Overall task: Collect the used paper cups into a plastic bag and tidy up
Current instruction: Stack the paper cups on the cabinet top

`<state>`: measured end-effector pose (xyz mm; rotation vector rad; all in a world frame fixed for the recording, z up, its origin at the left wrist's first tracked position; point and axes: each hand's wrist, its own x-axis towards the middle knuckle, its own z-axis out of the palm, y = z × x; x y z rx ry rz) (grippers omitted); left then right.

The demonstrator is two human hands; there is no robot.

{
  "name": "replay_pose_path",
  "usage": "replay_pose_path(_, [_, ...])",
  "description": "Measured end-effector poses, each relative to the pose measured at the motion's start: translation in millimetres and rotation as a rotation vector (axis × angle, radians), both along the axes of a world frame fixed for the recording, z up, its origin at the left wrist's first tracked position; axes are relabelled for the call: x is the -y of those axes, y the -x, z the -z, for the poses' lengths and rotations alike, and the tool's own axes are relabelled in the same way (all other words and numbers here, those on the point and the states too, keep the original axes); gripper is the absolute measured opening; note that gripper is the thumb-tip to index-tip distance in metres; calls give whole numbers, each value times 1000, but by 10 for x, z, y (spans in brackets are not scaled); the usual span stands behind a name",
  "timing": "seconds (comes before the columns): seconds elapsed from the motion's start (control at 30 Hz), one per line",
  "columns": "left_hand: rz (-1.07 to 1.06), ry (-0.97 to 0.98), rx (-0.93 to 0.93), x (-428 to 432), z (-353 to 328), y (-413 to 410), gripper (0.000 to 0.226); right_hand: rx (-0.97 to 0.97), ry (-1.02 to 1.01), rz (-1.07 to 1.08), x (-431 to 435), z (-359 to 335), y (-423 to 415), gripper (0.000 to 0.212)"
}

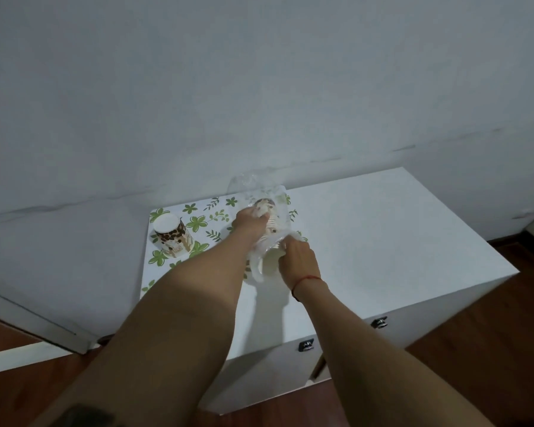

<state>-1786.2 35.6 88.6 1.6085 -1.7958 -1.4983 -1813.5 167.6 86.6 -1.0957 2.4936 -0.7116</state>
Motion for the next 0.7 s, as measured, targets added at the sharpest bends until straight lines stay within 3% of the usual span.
replay_pose_path(0.17, [29,-177,87,-199,-4,-217,99,20,-87,69,-59,26,-42,31])
replay_pose_path(0.27, [26,-266,117,-268,28,-292,81,48,-106,84,-49,-47,-94,30])
replay_pose_path(0.4, [22,-193,43,-273,27,-295,59,70,-72,58,-99,-69,-73,27])
replay_pose_path(0.53, [186,-99,14,-298,67,-256,64,93,-30,108,-239,23,-49,37])
replay_pose_path(0.7, [209,12,-2,-273,74,-288,57,146,27,85,-360,48,61,24])
